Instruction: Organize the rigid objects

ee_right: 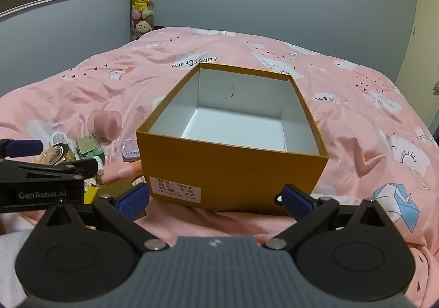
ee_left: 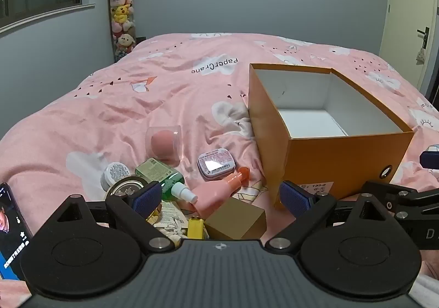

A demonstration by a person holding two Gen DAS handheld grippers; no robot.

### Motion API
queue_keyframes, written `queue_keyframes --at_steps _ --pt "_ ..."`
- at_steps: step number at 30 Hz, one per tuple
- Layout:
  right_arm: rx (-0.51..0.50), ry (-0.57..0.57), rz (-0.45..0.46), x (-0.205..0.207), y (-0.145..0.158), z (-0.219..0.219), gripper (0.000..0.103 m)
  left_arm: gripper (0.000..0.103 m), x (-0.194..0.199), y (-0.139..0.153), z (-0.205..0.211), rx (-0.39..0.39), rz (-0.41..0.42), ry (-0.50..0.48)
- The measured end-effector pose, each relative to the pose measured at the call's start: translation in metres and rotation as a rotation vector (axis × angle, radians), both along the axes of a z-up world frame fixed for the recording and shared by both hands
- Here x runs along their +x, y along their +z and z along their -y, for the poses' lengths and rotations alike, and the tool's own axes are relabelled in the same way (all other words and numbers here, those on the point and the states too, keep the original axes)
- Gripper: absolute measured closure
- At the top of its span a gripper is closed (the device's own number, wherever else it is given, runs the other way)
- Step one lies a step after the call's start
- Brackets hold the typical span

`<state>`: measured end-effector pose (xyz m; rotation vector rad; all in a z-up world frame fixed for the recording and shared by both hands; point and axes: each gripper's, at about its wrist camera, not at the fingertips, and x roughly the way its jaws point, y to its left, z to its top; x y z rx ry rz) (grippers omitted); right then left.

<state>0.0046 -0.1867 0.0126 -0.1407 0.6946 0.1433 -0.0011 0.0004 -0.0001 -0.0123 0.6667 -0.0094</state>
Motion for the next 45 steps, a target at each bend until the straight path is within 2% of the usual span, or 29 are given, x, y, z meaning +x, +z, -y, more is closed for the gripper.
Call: queue_keyframes --at_steps 45 --pt "0.023 -0.014 -0.004 -0.001 -0.001 0.005 0.002 0.0 0.002 -0.002 0.002 0.001 -0.017 0.006"
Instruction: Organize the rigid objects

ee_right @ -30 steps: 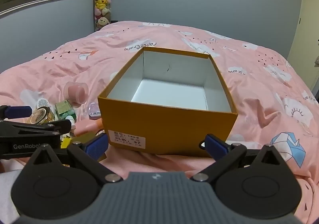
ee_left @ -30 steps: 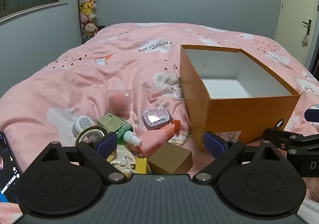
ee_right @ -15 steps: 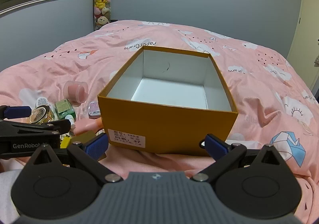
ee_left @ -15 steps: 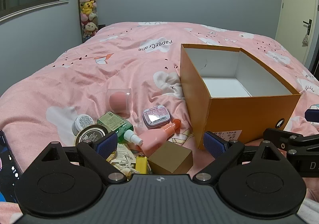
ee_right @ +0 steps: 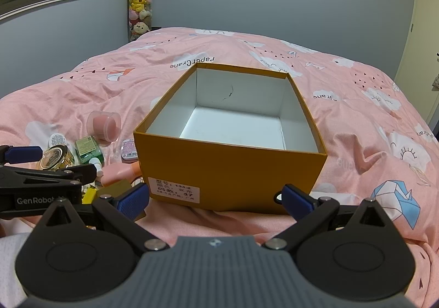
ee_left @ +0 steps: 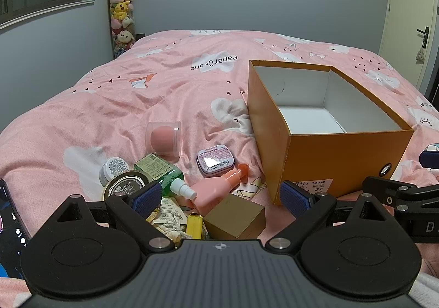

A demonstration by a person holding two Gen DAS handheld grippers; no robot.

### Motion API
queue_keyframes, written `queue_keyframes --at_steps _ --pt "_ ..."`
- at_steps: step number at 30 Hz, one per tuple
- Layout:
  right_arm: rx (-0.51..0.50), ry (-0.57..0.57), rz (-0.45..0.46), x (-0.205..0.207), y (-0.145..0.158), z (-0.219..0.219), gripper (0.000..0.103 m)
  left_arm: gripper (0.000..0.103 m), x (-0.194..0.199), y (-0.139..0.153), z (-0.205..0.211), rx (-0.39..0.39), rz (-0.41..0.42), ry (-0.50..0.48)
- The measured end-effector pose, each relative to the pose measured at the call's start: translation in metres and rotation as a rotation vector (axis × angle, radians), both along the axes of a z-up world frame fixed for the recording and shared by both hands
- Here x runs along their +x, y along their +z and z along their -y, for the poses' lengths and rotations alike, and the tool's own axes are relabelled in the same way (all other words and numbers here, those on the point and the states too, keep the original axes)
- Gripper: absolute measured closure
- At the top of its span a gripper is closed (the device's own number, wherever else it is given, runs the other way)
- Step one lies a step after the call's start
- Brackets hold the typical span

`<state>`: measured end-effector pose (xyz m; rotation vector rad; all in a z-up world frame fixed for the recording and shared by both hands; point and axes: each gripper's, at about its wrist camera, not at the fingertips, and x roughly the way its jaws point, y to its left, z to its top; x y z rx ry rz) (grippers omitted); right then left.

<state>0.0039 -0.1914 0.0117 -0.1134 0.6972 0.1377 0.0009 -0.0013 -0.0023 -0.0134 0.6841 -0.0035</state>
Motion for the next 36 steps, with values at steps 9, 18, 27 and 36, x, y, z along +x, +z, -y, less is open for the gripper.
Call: queue_keyframes --at_steps 9,18,27,36 --pt "0.002 -0.005 -0.003 0.0003 -0.0011 0.0012 0.002 0.0 -0.0001 -0.0005 -0.0004 -0.002 -0.001 0.001" --pt "0.003 -0.01 -0.006 0.0005 -0.0012 0.0009 0.003 0.0 0.0 -0.0007 -0.0004 -0.002 -0.002 0.001" --pt "0.005 -0.015 -0.009 0.0009 -0.0017 0.0007 0.002 0.0 0.0002 -0.0002 -0.0003 -0.002 -0.003 0.001" --pt "0.013 -0.024 -0.016 0.0028 -0.0026 0.0023 0.002 0.0 0.0002 -0.0003 -0.0003 -0.002 -0.003 0.001"
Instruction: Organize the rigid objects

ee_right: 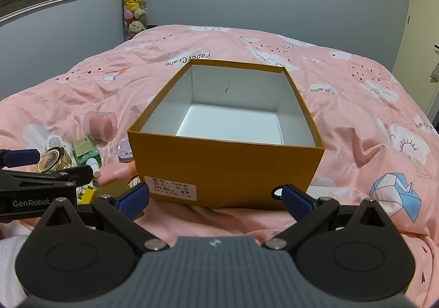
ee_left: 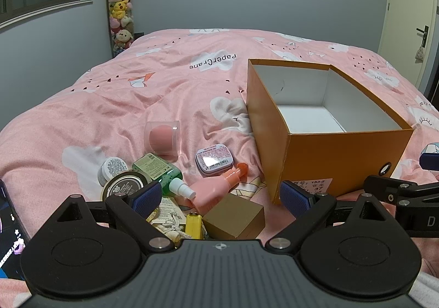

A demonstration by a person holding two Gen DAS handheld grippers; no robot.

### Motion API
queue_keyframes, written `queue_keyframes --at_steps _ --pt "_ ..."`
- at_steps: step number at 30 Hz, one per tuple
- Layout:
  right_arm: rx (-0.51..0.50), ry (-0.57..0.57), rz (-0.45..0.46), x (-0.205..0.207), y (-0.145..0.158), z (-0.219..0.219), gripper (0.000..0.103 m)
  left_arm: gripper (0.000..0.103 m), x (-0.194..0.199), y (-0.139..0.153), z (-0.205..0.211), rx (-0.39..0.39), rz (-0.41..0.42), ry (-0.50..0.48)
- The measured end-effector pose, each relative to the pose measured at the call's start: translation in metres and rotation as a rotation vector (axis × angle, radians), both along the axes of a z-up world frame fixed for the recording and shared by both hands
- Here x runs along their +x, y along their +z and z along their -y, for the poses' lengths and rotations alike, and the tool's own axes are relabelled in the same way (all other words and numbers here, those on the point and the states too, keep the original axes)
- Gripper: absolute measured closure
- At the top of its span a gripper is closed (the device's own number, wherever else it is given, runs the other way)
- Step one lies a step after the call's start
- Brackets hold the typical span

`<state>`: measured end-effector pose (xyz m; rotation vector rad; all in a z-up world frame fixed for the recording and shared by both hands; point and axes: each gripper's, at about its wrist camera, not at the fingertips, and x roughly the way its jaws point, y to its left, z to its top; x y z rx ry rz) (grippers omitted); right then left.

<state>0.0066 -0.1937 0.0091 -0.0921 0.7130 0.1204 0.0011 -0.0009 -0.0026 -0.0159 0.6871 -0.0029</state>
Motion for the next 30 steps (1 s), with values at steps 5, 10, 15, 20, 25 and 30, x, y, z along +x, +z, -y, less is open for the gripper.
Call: queue_keyframes --at_steps 5,10,15,20,25,30 --pt "0.002 -0.001 -0.001 -0.0002 0.0 0.0004 0.002 0.0 0.0 -0.0002 0.0001 -0.001 0.0 0.0" --pt "0.002 -0.003 -0.002 0.0003 -0.0004 -0.0001 0.002 0.0 0.0003 -0.0003 0.0002 -0.002 0.0 0.002" --pt "0.001 -0.003 -0.002 0.0005 -0.0003 0.0003 0.002 0.0 0.0002 0.0001 0.0 0.0 -0.001 0.0" --pt "0.002 -0.004 -0.006 0.0008 -0.001 0.0003 0.002 0.0 0.0002 0.0001 0.0 -0.001 -0.001 0.0" --pt "0.006 -0.006 -0.012 0.0015 -0.0018 0.0009 0.002 0.0 0.0005 -0.0002 0.0003 -0.002 -0.003 0.0" --pt "0.008 -0.006 -0.018 0.0025 -0.002 0.0013 0.003 0.0 0.0003 0.0002 -0.0001 -0.002 -0.001 0.0"
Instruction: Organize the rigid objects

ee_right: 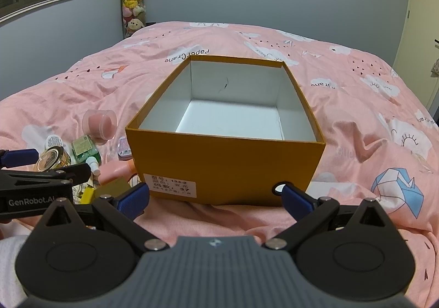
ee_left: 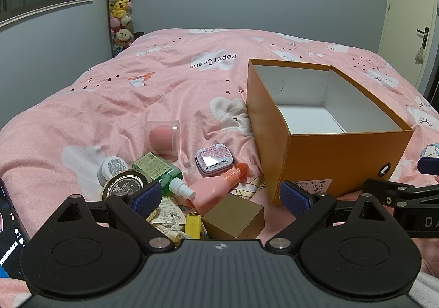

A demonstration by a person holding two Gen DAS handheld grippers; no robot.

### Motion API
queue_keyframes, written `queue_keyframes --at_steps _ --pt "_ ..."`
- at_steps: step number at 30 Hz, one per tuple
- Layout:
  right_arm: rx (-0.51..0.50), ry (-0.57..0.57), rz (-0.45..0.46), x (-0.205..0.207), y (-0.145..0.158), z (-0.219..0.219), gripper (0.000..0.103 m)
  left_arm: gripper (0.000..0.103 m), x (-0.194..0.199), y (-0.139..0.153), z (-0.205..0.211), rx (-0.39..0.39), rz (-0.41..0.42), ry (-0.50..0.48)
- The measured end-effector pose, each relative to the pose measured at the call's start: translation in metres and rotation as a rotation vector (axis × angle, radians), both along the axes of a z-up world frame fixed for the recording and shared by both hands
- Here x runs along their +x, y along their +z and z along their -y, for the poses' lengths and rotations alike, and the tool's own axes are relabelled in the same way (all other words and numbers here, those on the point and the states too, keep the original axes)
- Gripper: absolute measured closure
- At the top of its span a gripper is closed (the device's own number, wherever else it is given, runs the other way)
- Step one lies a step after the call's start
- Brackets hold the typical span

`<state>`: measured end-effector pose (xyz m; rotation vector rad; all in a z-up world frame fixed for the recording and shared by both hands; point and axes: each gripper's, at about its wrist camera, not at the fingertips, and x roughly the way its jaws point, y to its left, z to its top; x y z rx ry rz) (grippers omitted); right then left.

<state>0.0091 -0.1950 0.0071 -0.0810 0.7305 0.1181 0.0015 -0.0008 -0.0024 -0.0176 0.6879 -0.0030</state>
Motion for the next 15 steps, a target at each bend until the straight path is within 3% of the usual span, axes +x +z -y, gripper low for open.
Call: queue_keyframes --at_steps 15 --pt "-0.001 0.001 -0.001 0.0 -0.0002 -0.0004 0.002 0.0 0.0004 -0.0024 0.0006 -0.001 0.0 0.0"
